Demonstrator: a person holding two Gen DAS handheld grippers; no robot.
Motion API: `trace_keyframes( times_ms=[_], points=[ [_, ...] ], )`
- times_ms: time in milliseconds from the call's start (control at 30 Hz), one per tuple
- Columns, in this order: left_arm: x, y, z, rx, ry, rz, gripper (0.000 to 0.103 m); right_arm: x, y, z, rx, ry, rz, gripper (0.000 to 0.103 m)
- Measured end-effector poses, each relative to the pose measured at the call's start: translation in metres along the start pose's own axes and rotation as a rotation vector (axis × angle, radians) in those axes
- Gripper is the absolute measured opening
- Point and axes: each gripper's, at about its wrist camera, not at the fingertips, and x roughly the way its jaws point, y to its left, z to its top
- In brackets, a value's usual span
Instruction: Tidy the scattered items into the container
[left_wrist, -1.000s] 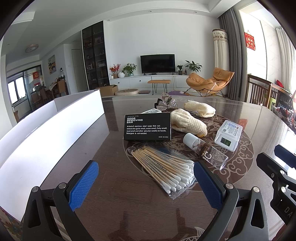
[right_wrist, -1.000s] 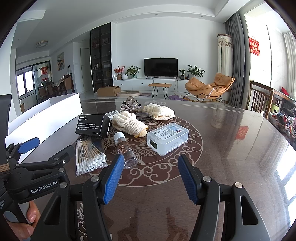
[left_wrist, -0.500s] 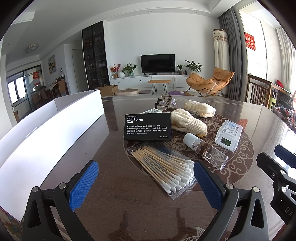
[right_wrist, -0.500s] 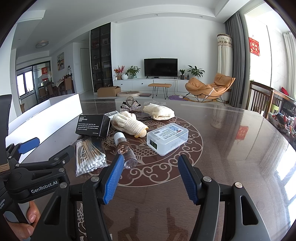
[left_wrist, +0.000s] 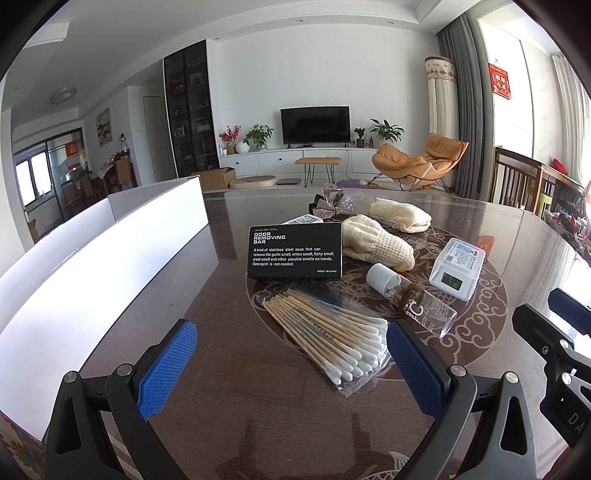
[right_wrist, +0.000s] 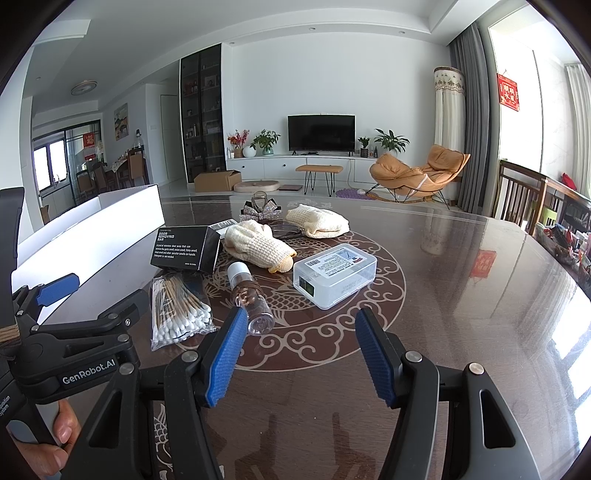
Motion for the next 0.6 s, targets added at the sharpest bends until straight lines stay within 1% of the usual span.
trace_keyframes(
  times_ms=[600],
  points=[
    [0.0, -0.0001, 0.0001, 0.0, 0.0, 0.0, 0.103, -0.0001, -0.0002, -0.0001, 0.006, 0.0, 0.002, 0.062]
  ],
)
